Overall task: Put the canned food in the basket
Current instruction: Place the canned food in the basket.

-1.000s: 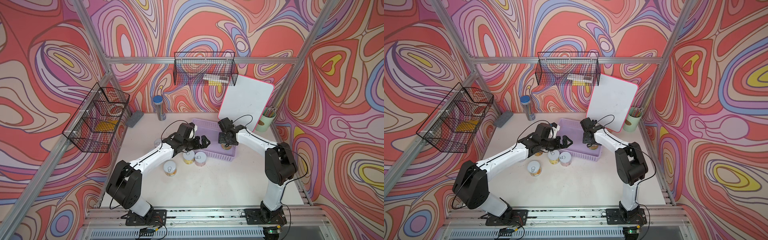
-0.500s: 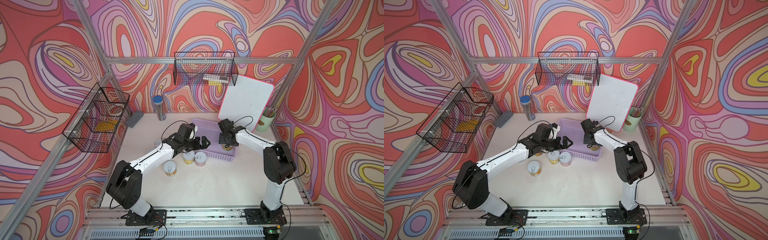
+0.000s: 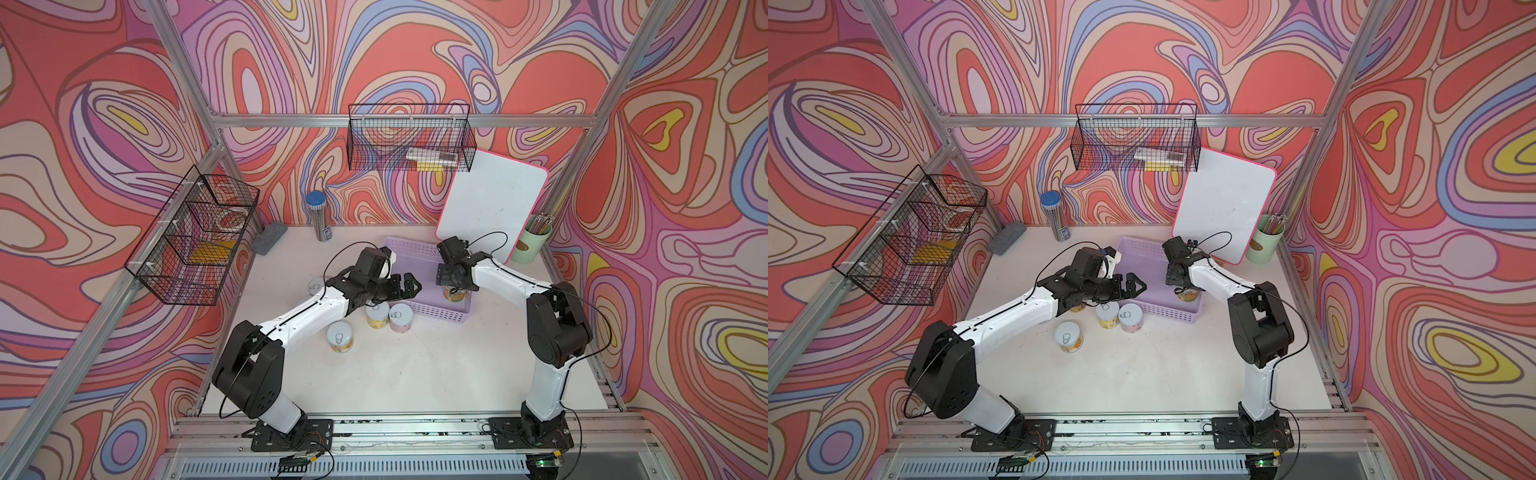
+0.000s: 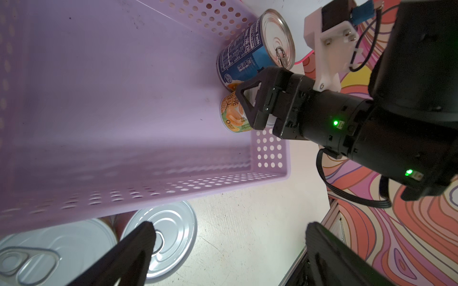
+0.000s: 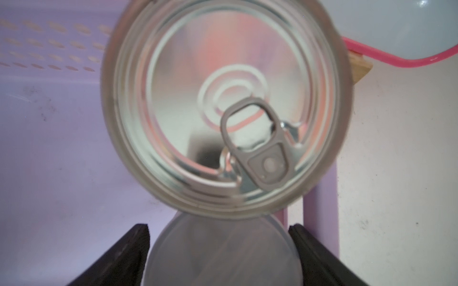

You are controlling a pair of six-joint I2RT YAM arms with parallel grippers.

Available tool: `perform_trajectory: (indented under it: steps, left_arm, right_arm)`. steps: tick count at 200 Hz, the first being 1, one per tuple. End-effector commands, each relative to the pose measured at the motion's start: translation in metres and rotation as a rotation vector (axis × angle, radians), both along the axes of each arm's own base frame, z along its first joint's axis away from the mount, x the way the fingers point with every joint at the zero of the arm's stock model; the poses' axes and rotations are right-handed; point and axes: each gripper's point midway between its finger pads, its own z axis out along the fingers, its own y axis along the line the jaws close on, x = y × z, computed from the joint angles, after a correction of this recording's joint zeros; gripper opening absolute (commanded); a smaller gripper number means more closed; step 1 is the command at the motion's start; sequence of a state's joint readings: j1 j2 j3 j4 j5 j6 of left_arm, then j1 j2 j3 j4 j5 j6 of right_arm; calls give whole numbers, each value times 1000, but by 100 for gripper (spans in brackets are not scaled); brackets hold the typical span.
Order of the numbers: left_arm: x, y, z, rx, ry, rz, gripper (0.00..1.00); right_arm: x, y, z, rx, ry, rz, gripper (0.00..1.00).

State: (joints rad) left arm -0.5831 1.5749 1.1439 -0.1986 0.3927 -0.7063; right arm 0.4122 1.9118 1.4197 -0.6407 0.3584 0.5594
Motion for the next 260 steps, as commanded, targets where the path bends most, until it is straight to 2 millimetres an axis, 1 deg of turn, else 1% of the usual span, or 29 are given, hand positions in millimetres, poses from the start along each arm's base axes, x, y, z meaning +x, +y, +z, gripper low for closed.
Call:
perform_trajectory:
  steps: [1,18,68,111,176,206,221,224,260]
  left_arm:
    - [-5,1,-12,32,21,-15,99]
    - [-6,2,-12,34,19,-15,99]
    - [-6,5,-16,66,12,-16,99]
    - [-7,3,-17,67,18,-21,99]
    - [-8,3,-19,74,21,-23,99]
    - [-8,3,-21,81,23,-26,99]
    - [-6,3,-19,87,11,-24,99]
    - [-9,5,-22,101,27,-25,99]
    - [-8,13,-21,149,15,-17,99]
  right_arm:
    - [1,-10,-3,-34,-2,-22,91]
    - [1,-9,-2,-28,-1,-21,91]
    - [-5,-5,14,15,-19,0,94]
    - [-10,-20,11,-66,14,-39,89]
    - [-12,-28,14,-112,22,-57,85]
    - [-12,-23,14,-87,19,-43,87]
    - [-12,-21,18,-77,13,-37,89]
    - [-12,-21,19,-77,14,-36,89]
    - [-14,-22,29,-75,1,-29,88]
